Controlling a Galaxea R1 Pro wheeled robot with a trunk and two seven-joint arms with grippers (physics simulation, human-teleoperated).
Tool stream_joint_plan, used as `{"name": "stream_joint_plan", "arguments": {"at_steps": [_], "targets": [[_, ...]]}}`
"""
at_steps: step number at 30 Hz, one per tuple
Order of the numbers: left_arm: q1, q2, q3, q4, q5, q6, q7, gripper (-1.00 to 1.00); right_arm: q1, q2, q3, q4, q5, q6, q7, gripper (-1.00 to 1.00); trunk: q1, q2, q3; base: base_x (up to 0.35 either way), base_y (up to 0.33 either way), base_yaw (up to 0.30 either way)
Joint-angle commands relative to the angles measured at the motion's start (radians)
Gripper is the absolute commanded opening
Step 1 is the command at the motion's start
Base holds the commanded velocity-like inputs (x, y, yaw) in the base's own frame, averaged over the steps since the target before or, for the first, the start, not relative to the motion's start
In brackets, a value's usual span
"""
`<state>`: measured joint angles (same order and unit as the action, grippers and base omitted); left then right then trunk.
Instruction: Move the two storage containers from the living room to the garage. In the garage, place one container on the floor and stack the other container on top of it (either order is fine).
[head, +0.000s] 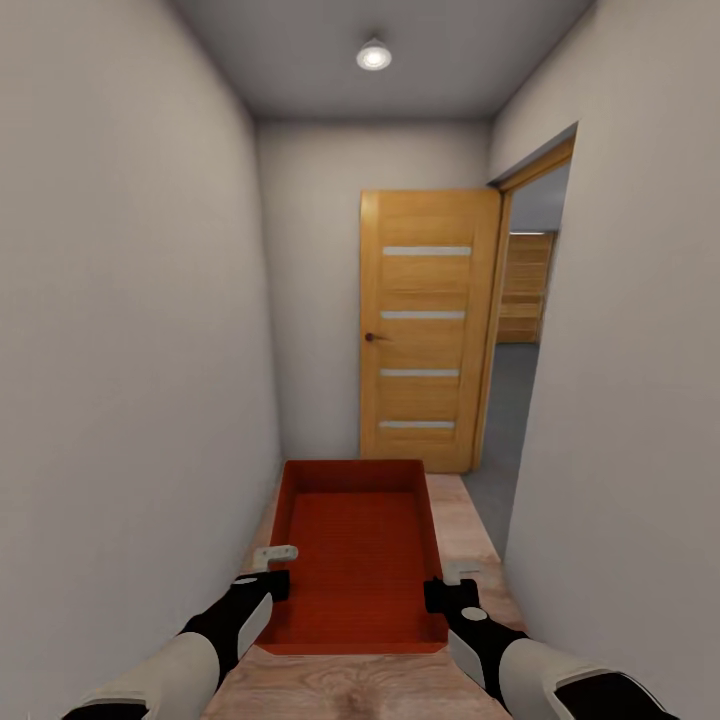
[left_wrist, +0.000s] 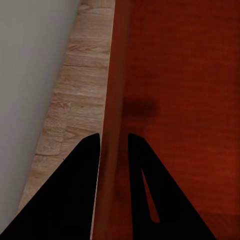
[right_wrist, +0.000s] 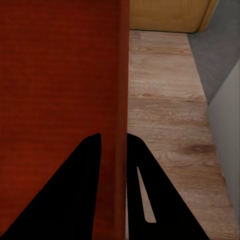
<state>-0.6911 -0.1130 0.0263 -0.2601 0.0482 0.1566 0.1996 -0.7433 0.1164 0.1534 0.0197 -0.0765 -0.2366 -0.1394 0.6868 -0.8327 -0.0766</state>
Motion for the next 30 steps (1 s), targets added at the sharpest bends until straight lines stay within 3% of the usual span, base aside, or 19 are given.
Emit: {"name": "stream_joint_plan", "arguments": {"at_steps": [1,30], "targets": [[-0.001,0.013,0.023,-0.005,-0.019,-0.071,0.057,-1.00,-0.001,0.001,-0.038,0.002,0.011,-0.001,0.003,-1.00,0.001,-0.001,-0.002,0.322,0.000,0.000],[-0.001,0.013,0.023,-0.005,-0.019,-0.071,0.057,-1.00,-0.001,0.000,-0.038,0.002,0.011,-0.001,0.003,-1.00,0.001,-0.001,-0.002,0.322,0.000,0.000]]}}
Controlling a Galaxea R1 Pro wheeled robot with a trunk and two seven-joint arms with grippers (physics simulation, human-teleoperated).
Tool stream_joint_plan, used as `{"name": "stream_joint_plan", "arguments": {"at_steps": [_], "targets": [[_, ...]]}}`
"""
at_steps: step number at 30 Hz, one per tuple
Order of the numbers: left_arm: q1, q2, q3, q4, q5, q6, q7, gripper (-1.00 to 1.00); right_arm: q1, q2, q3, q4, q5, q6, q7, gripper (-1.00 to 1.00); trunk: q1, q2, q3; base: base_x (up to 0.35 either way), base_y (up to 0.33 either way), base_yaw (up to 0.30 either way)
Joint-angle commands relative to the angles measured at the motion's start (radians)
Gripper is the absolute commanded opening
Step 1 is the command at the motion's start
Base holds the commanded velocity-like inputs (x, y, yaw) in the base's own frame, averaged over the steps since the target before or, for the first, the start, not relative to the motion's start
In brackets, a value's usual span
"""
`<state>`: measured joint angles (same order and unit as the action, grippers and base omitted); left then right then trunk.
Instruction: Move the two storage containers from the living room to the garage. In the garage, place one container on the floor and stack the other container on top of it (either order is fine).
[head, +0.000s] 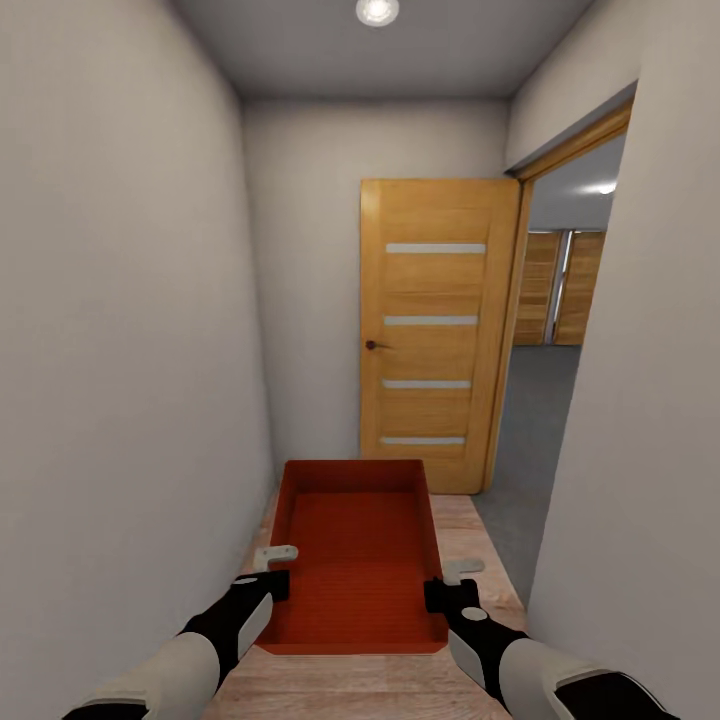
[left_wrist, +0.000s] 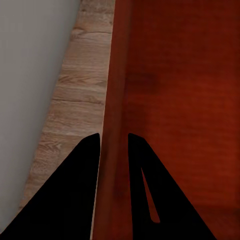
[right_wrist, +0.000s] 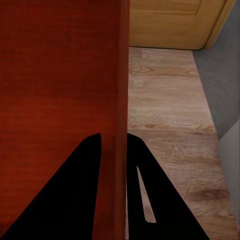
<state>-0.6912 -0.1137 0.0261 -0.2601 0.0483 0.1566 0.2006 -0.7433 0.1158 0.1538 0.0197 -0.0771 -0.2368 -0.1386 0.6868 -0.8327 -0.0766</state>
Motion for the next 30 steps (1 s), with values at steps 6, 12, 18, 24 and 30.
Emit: {"name": "stream_joint_plan", "arguments": {"at_steps": [6,12,18,24,30], "targets": [[-0.001,0.014,0.023,-0.005,-0.019,-0.071,0.056,-1.00,-0.001,0.001,-0.039,0.002,0.011,-0.001,0.002,-1.00,0.001,-0.001,-0.002,0.322,0.000,0.000],[-0.001,0.014,0.023,-0.005,-0.019,-0.071,0.056,-1.00,-0.001,0.001,-0.039,0.002,0.011,-0.001,0.002,-1.00,0.001,-0.001,-0.002,0.322,0.000,0.000],[-0.001,0.014,0.023,-0.005,-0.019,-0.071,0.056,-1.00,-0.001,0.001,-0.039,0.002,0.011,-0.001,0.002,-1.00,0.001,-0.001,-0.002,0.322,0.000,0.000],[-0.001,0.014,0.023,-0.005,-0.020,-0.072,0.056,-1.00,-0.001,0.001,-0.039,0.002,0.011,-0.001,0.002,-1.00,0.001,-0.001,-0.002,0.322,0.000,0.000],[-0.001,0.014,0.023,-0.005,-0.020,-0.072,0.056,-1.00,-0.001,0.002,-0.039,0.002,0.011,-0.001,-0.001,-1.00,0.001,-0.001,-0.002,0.322,0.029,-0.138]]}}
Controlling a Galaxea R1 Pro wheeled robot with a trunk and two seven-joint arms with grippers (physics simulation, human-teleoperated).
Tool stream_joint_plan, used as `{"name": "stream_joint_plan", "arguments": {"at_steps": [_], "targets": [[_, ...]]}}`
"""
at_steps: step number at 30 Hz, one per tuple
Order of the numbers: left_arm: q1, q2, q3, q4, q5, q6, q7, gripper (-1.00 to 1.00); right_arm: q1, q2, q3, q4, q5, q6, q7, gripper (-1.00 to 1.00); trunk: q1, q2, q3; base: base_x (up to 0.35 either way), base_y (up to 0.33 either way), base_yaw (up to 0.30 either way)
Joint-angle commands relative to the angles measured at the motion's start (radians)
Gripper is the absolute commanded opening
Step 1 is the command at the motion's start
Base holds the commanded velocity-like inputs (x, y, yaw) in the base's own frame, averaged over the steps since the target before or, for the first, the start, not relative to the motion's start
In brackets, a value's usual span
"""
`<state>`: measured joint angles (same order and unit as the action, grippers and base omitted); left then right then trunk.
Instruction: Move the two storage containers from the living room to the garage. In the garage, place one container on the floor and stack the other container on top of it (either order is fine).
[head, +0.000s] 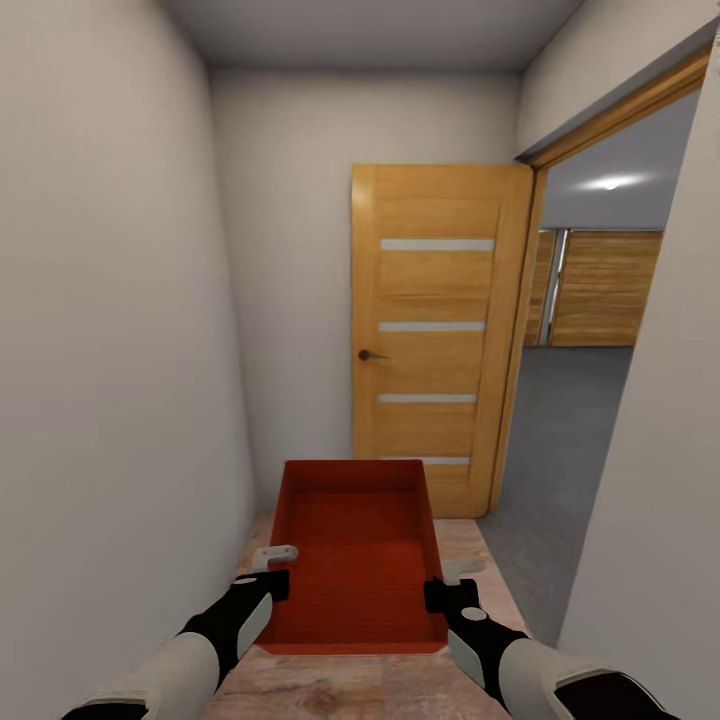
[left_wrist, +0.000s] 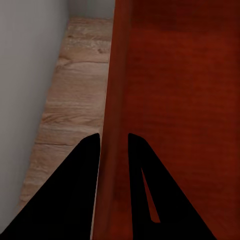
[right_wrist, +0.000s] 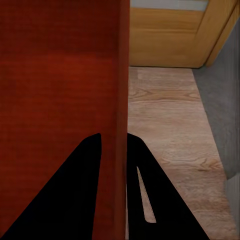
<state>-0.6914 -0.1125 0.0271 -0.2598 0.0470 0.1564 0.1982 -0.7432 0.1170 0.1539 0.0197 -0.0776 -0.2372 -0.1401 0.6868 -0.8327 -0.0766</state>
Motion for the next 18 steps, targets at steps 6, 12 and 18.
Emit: {"name": "stream_joint_plan", "arguments": {"at_steps": [6,12,18], "targets": [[-0.001,0.013,0.022,-0.006,-0.019,-0.072,0.059,-1.00,-0.001,0.001,-0.039,0.002,0.012,-0.001,0.005,-1.00,0.001,-0.001,-0.002,0.321,0.082,-0.267],[-0.001,0.013,0.021,-0.007,-0.019,-0.077,0.061,-1.00,-0.001,0.001,-0.039,0.002,0.012,-0.001,0.005,-1.00,0.001,-0.001,-0.002,0.263,0.067,-0.281],[-0.001,0.013,0.022,-0.007,-0.019,-0.081,0.063,-1.00,-0.001,0.001,-0.039,0.002,0.012,-0.001,0.005,-1.00,0.001,-0.001,-0.002,0.113,0.009,-0.282]]}}
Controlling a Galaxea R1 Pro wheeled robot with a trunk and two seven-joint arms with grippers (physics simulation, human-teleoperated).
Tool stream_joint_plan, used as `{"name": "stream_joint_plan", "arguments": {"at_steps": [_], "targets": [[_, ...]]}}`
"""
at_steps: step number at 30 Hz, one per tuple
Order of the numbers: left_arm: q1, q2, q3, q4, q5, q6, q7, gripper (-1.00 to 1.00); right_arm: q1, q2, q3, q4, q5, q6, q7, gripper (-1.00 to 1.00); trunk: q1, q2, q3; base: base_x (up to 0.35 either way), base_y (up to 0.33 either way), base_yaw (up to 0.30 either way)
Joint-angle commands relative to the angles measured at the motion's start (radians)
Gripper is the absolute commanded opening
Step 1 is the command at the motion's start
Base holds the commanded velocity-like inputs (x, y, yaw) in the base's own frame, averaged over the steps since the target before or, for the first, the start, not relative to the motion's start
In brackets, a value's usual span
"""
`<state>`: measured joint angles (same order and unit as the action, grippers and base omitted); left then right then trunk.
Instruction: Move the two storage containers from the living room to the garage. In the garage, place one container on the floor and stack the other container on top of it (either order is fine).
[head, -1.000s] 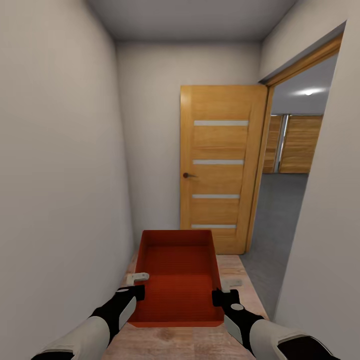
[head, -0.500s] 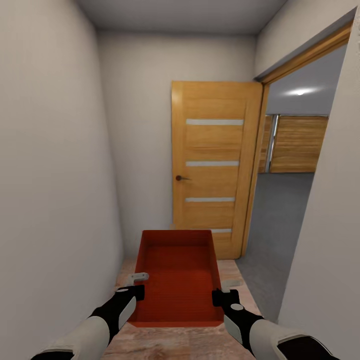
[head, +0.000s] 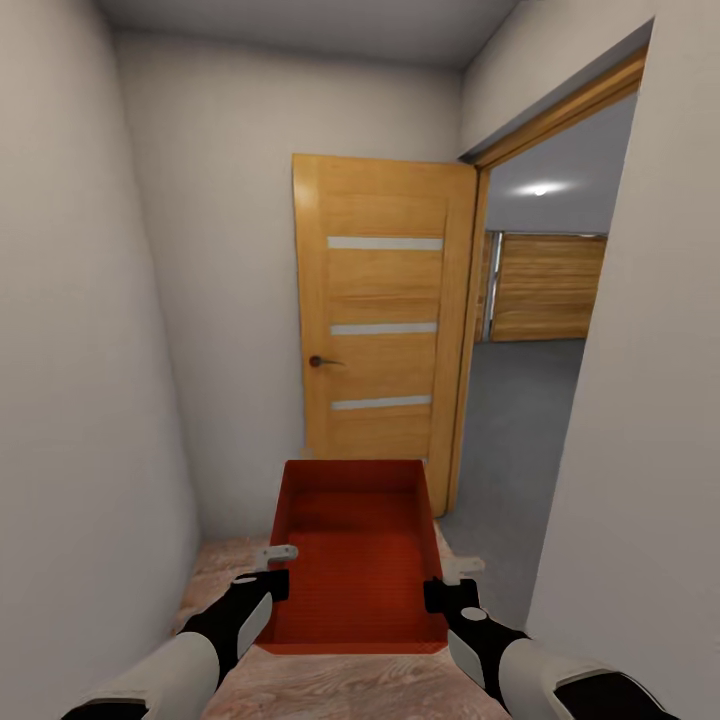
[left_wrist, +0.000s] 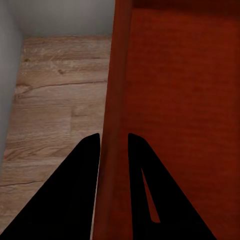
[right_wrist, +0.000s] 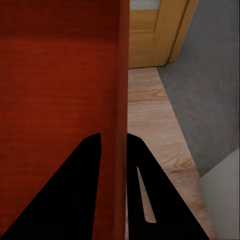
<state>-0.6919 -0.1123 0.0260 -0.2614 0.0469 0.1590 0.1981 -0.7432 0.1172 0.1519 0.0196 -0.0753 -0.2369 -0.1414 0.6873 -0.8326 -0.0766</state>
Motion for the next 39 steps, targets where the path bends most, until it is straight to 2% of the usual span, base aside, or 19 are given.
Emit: {"name": "stream_joint_plan", "arguments": {"at_steps": [1,16,39], "targets": [[0.000,0.013,0.022,-0.006,-0.019,-0.084,0.064,-1.00,-0.001,0.001,-0.037,0.002,0.009,-0.001,0.006,-1.00,0.000,-0.001,-0.002,0.035,0.002,-0.282],[0.000,0.011,0.022,-0.010,-0.019,-0.084,0.069,-1.00,-0.001,0.001,-0.037,0.002,0.009,-0.001,0.006,-1.00,0.000,-0.001,-0.002,0.131,0.131,-0.283],[0.000,0.011,0.022,-0.014,-0.019,-0.084,0.069,-1.00,-0.001,0.001,-0.037,0.002,0.009,-0.001,0.006,-1.00,0.000,-0.001,-0.002,0.187,0.275,-0.282]]}}
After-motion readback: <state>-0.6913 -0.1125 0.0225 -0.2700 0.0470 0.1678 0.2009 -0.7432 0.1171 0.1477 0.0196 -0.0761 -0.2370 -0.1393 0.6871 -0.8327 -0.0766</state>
